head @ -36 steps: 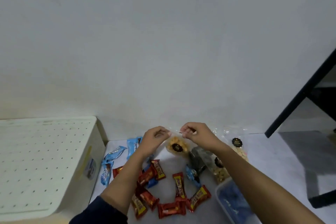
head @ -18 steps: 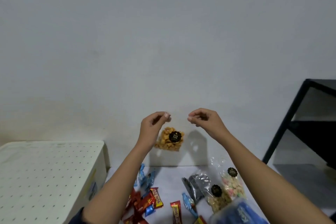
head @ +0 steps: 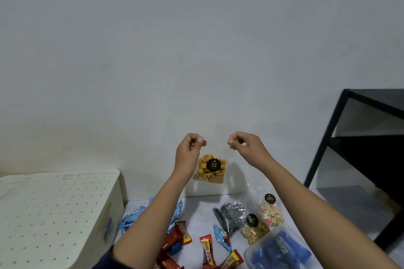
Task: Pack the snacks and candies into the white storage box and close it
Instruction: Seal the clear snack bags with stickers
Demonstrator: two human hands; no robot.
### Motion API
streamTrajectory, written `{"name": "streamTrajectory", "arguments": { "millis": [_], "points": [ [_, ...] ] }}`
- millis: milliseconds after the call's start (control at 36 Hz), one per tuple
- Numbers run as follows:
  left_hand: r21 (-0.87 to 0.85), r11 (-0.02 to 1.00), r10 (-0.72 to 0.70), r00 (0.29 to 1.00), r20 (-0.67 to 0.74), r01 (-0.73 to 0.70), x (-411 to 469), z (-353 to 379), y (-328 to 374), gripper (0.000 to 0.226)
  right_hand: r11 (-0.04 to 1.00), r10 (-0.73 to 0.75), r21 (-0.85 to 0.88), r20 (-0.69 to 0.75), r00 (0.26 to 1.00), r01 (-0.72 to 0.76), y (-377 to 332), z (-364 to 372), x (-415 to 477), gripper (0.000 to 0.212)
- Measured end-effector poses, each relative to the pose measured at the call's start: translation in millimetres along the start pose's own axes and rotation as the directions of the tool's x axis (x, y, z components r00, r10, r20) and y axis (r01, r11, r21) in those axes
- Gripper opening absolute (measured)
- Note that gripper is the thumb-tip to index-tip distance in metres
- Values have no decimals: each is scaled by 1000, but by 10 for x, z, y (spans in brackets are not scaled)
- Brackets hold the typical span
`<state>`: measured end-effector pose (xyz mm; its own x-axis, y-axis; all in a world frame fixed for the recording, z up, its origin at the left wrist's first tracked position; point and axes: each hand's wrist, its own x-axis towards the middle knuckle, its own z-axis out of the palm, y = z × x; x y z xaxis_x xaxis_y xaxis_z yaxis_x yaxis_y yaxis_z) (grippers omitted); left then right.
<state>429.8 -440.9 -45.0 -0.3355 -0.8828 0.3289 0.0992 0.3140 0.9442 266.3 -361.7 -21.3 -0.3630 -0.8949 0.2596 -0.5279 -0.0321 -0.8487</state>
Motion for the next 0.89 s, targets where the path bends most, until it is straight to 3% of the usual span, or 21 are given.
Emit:
{"name": "streamTrajectory", "arguments": {
  "millis": [167,250,361,611,750,889],
  "points": [
    [76,997,27,997,-70,-22,-25,34,61,18,1000,-19,2,65,998,19,-24,-3,-46,14],
    [96,995,25,999,-40,-21,-42,23,55,17,999,-34,-1,144,989,35,-95,47,-55,6],
    [74,997,-19,999,33,17,-75,16,36,18,993,-54,-88,193,980,72,-180,159,-30,11],
    [58,998,-39,986,163,30,-73,-80,31,11,970,-37,-231,154,987,73,-160,227,-6,15],
    [73,996,-55,987,152,44,-57,-99,17,10,966,-25,-252,134,991,59,-146,242,-8,11],
    [79,996,-62,978,198,47,-79,-97,21,10,979,-25,-198,126,992,50,-88,238,-11,21]
  ]
}}
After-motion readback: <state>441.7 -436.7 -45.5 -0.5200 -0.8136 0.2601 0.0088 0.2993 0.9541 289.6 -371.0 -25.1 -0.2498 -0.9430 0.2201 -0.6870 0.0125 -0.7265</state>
